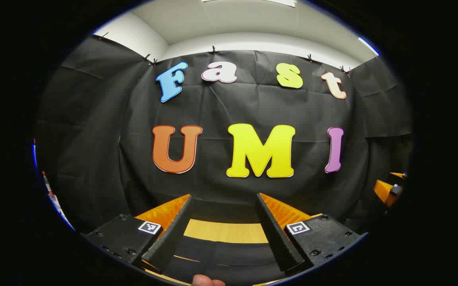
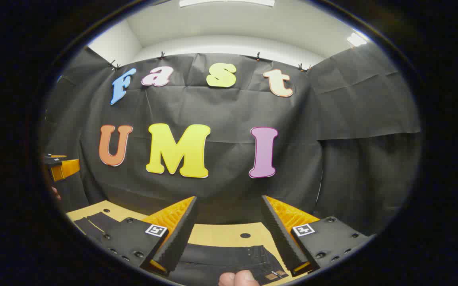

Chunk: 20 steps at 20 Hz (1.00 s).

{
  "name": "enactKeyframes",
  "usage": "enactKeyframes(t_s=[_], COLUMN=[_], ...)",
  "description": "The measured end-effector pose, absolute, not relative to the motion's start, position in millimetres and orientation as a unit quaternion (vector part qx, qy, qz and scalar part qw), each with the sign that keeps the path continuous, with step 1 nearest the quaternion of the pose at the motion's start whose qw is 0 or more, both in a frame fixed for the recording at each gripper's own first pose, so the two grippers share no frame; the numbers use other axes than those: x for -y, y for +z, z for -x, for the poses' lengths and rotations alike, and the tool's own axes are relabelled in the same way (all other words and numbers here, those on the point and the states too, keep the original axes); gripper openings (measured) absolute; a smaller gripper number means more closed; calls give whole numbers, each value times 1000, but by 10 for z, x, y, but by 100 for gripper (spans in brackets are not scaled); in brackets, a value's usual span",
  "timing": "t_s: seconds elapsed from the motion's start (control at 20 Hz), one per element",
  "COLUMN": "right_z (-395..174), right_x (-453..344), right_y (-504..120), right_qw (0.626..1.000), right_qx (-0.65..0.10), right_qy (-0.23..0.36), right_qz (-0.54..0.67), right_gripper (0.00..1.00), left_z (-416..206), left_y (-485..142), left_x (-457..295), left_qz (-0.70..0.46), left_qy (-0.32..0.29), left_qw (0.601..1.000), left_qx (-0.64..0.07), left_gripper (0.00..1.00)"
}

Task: Grasp the waist and the cuffs of the jeans and fold them to make the two legs overlap; first hold the waist and fold one-third of the jeans toward the cuffs, then hold the cuffs and fold the remaining one-third in the same direction to finish folding.

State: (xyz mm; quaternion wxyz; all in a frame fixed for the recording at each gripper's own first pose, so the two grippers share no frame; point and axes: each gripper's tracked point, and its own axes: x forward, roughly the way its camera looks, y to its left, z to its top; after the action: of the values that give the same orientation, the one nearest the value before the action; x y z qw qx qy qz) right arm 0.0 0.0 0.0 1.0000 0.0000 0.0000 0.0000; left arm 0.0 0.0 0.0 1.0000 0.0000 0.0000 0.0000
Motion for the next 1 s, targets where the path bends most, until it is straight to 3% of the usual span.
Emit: enactKeyframes(t_s=[1.0], right_z=[-63], right_x=[-115], right_y=[-194], right_qw=[999], right_qx=[-37], right_qy=[1], right_qz=[2], right_gripper=[98], left_z=[-64], left_y=[-221], left_x=[8], left_qz=[-4], left_qy=[-7], left_qw=[1000], left_qx=[-29], left_gripper=[99])
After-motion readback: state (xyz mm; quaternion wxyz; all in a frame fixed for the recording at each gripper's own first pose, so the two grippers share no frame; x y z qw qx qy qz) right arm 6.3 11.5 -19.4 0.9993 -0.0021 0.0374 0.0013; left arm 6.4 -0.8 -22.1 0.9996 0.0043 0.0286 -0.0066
